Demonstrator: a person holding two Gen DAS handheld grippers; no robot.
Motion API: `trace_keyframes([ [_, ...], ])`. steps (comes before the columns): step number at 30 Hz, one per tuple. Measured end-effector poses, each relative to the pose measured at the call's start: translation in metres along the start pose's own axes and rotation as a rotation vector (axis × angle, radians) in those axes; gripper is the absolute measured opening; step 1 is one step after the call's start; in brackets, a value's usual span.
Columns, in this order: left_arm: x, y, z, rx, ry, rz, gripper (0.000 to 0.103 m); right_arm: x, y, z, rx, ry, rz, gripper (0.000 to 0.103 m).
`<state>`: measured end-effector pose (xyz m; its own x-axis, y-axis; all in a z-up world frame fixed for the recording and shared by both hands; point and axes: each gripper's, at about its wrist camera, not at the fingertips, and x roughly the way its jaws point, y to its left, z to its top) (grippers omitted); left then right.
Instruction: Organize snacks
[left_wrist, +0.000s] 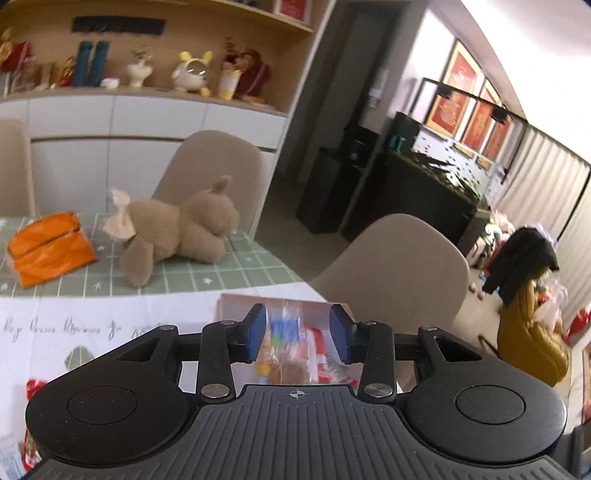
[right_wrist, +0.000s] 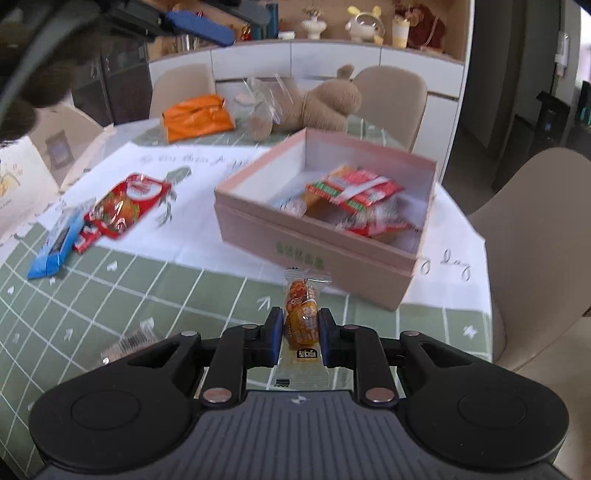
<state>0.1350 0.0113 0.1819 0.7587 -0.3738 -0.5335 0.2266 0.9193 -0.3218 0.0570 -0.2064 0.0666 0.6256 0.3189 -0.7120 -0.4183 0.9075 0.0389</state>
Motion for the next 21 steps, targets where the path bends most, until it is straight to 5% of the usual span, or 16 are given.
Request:
trace_keyframes([
  [5, 0.009, 0.043, -0.047, -0.096, 0.126, 0.068, 0.042, -0.01, -0.021, 0.018, 0.102, -0.044, 0.036, 0.02],
  [9, 0.014, 0.064, -0.09, -0.167, 0.228, 0.109, 0.042, -0.015, -0.032, 0.071, 0.067, -0.178, 0.012, 0.021],
  [11, 0.009, 0.072, -0.106, -0.177, 0.25, 0.138, 0.042, -0.012, -0.035, 0.1, 0.041, -0.248, 0.013, 0.034],
  [12, 0.005, 0.077, -0.112, -0.177, 0.257, 0.159, 0.042, -0.006, -0.036, 0.112, 0.035, -0.247, 0.006, 0.052],
  [14, -0.006, 0.086, -0.122, -0.175, 0.258, 0.219, 0.042, 0.005, -0.034, 0.126, 0.023, -0.234, -0.024, 0.062],
  [16, -0.016, 0.1, -0.128, -0.191, 0.246, 0.286, 0.042, 0.013, -0.026, 0.125, -0.01, -0.209, -0.011, 0.063],
  [21, -0.042, 0.136, -0.136, -0.277, 0.191, 0.429, 0.042, 0.022, 0.013, 0.084, -0.104, -0.035, 0.214, 0.067],
])
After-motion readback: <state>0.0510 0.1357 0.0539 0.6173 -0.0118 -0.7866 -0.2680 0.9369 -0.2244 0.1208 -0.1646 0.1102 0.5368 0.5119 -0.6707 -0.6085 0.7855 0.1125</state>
